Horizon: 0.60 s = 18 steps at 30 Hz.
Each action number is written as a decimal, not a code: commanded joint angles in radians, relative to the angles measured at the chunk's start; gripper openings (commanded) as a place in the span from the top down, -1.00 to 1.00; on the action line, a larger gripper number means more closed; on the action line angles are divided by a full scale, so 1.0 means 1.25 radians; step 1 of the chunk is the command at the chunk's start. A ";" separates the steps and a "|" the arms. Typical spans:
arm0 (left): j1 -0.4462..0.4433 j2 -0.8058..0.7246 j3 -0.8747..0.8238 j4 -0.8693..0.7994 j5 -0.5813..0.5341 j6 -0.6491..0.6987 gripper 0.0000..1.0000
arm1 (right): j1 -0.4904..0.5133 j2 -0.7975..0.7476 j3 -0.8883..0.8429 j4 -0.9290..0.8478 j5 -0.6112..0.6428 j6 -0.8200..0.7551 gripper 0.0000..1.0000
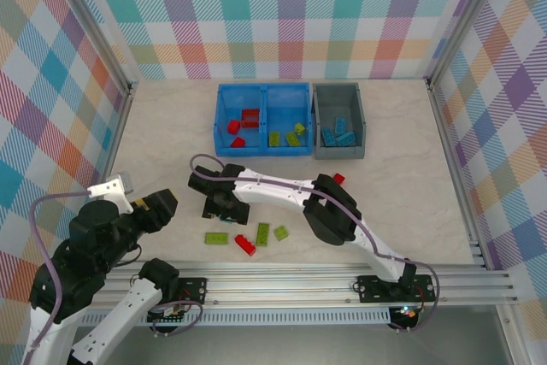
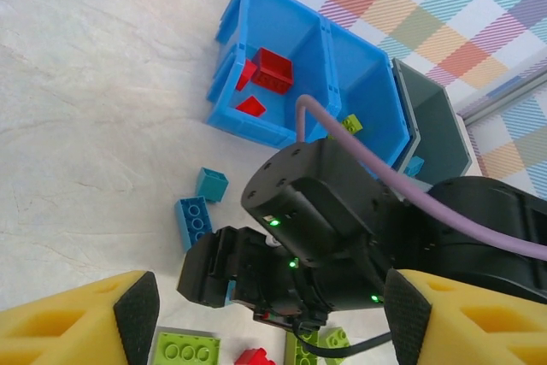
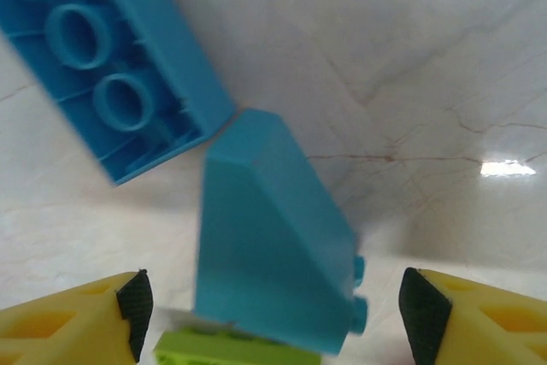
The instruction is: Sort the legos into containers by color
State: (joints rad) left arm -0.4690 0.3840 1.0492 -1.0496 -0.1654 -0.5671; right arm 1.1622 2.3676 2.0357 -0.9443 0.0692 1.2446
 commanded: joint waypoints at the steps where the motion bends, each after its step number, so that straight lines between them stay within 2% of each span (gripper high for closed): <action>1: -0.005 -0.003 -0.005 -0.012 0.012 0.012 -0.44 | -0.008 0.022 0.043 -0.052 -0.005 0.047 -0.47; 6: -0.005 0.004 -0.012 0.000 0.021 0.009 -0.43 | -0.010 0.040 0.051 -0.053 -0.012 0.058 -0.27; 12: -0.005 0.006 -0.012 0.007 0.035 0.007 -0.42 | -0.014 0.036 0.018 -0.028 -0.015 0.063 0.07; 18: -0.005 0.010 -0.018 0.010 0.041 0.007 -0.42 | -0.011 -0.014 -0.007 -0.027 0.030 0.038 0.19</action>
State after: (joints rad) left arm -0.4690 0.3851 1.0363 -1.0473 -0.1349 -0.5674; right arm 1.1477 2.3959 2.0567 -0.9623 0.0704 1.3014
